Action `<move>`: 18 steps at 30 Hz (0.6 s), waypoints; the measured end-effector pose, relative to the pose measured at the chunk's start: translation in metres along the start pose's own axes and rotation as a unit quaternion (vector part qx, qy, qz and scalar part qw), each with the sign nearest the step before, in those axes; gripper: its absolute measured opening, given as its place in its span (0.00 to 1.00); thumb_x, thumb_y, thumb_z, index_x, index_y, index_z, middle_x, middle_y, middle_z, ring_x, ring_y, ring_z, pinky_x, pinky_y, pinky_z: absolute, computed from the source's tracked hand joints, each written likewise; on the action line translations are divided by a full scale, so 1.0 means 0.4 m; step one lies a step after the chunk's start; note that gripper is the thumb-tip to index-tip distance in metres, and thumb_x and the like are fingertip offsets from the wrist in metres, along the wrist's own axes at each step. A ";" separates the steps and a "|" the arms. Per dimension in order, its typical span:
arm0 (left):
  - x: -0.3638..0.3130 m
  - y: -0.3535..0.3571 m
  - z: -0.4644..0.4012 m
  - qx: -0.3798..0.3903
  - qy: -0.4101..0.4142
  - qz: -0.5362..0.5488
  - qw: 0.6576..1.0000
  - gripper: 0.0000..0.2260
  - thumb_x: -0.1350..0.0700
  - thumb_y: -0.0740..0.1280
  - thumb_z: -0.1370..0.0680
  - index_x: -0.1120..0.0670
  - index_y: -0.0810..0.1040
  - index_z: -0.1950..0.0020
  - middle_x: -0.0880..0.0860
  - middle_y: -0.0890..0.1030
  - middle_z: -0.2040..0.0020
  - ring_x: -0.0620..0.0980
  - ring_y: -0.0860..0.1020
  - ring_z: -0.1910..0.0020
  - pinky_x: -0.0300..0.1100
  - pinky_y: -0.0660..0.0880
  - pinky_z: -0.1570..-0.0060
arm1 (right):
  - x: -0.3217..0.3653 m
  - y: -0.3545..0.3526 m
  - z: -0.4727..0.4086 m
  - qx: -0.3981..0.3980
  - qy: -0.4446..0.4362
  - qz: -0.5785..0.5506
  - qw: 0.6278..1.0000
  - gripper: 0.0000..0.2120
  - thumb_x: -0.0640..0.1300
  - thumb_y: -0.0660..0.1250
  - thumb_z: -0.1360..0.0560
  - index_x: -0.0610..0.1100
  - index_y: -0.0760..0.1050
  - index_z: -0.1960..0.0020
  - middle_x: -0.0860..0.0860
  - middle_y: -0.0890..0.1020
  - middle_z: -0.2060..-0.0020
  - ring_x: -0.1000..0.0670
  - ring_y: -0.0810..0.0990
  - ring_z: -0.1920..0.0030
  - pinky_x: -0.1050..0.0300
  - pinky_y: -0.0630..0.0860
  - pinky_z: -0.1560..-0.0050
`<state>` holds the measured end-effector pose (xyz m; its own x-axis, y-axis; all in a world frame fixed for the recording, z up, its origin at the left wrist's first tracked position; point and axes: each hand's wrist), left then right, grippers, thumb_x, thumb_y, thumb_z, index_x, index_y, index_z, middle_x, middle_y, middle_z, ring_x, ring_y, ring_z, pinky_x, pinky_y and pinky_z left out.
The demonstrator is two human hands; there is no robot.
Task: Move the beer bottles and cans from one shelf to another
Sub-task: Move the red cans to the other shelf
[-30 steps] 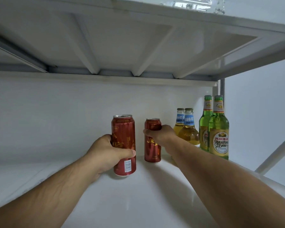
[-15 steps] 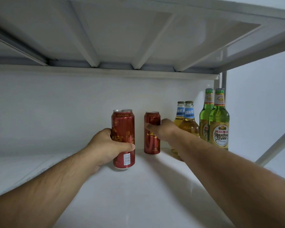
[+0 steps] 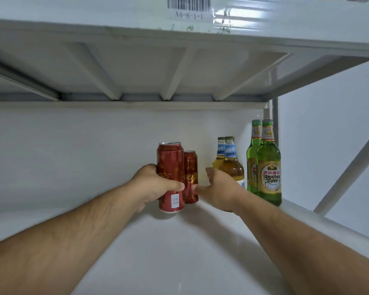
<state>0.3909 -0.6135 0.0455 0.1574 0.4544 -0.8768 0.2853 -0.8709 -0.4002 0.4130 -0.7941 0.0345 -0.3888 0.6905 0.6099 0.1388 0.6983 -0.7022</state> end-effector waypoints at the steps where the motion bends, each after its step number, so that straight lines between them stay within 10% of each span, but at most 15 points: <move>1: -0.005 0.016 -0.009 0.001 -0.001 -0.004 1.000 0.16 0.60 0.82 0.33 0.48 0.79 0.53 0.52 0.86 0.51 0.53 0.85 0.51 0.52 0.81 0.42 | -0.006 0.002 0.004 0.000 -0.006 0.005 1.000 0.25 0.55 0.69 0.22 0.42 0.68 0.32 0.45 0.78 0.41 0.48 0.77 0.46 0.57 0.73 0.50; 10: 0.017 0.122 -0.069 0.012 -0.039 -0.022 0.999 0.25 0.57 0.83 0.36 0.53 0.81 0.41 0.54 0.86 0.48 0.54 0.85 0.49 0.53 0.81 0.42 | -0.036 -0.012 0.032 0.067 -0.026 0.031 0.997 0.26 0.44 0.66 0.20 0.42 0.63 0.25 0.45 0.73 0.29 0.44 0.73 0.31 0.60 0.69 0.44; 18: 0.001 0.157 -0.084 0.000 -0.042 -0.033 0.999 0.27 0.57 0.83 0.35 0.53 0.78 0.40 0.54 0.84 0.45 0.57 0.84 0.45 0.55 0.80 0.40 | -0.061 -0.013 0.008 0.100 -0.017 0.080 0.992 0.13 0.44 0.67 0.22 0.45 0.69 0.39 0.50 0.76 0.49 0.49 0.76 0.52 0.59 0.74 0.56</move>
<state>0.4405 -0.6616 0.0292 0.0584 0.4928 -0.8682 0.2929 -0.8398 -0.4570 0.4188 -0.8151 0.0222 -0.4074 0.7799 0.4752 0.0192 0.5275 -0.8493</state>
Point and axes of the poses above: each hand's wrist, its own z-axis away from the middle knuckle, its own y-axis out of the palm, x = y × z
